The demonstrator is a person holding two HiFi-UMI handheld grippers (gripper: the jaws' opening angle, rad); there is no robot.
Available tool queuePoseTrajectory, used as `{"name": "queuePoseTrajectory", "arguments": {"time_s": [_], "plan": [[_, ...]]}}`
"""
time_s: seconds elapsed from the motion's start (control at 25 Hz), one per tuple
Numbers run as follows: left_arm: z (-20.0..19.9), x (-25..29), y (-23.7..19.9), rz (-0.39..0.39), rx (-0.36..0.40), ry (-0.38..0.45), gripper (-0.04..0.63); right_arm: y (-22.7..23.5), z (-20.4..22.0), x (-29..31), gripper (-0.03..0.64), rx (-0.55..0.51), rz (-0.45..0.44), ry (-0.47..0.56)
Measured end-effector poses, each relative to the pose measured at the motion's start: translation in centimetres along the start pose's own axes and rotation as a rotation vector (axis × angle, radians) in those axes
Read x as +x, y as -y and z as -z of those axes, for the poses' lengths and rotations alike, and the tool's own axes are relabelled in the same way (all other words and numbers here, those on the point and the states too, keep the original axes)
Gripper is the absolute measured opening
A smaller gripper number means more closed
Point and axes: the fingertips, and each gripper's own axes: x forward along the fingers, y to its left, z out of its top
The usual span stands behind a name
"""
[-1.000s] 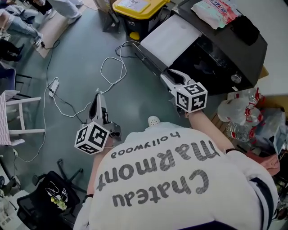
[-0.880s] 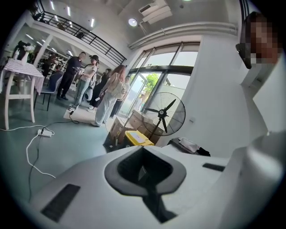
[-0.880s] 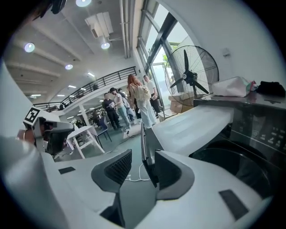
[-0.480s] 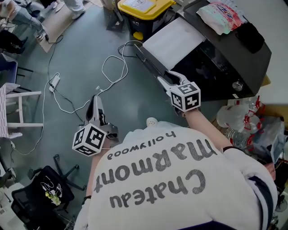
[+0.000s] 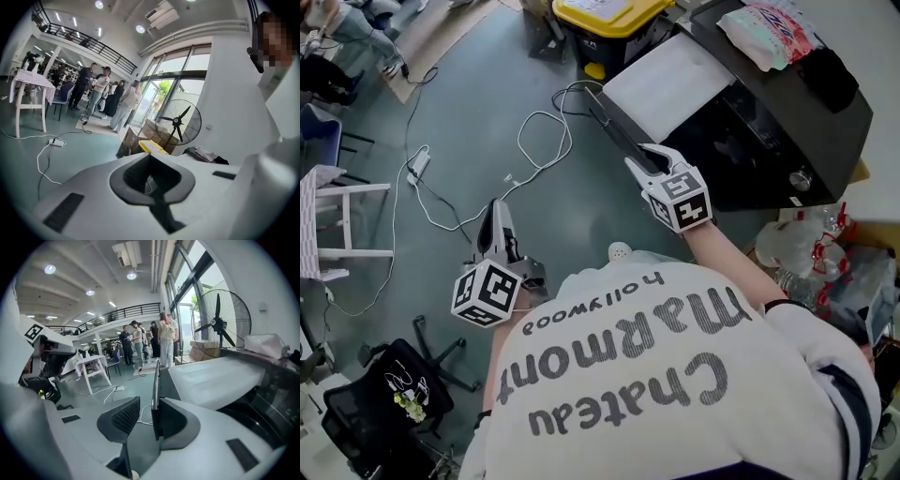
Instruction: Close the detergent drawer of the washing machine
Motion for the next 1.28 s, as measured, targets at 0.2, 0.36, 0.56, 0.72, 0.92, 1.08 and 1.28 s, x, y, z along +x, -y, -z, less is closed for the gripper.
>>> {"name": "queuePoseTrajectory", "arguments": {"time_s": [0.2, 0.36, 0.56, 0.72, 0.92, 1.08, 1.28], "plan": [[0.3, -0.2, -0.1, -0.004, -0.007, -0.001, 0.008, 0.6, 0.1, 0.0, 0.092, -0.017, 0.014, 0.001], [0.4, -0.3, -0.2, -0.006, -0.008, -0.001, 0.008, 0.9, 0.2, 0.1, 0.061, -0.039, 0.018, 0.000], [0.2, -0.3, -0.2, -0.010, -0.011, 0.004, 0.008, 0.9, 0.3, 0.1, 0.061, -0.027, 0.019, -0.003], [0.2, -0.3, 0.2, -0.001, -0.007, 0.000, 0.008, 0.9, 0.3, 0.2, 0.060, 0.001, 0.011, -0.018], [0.3, -0.3, 0.4, 0.009, -0.001, -0.002, 0.008, 0.9, 0.3, 0.2, 0.060, 0.033, 0.001, -0.018], [0.5, -0.1, 0.6, 0.018, -0.003, -0.010, 0.008, 1.0, 0.3, 0.2, 0.060, 0.041, -0.004, -0.043], [0.2, 0.8, 0.9, 0.043, 0.001, -0.009, 0.008, 1.1, 0.2, -0.1, 0.058, 0.048, 0.002, -0.060]]}}
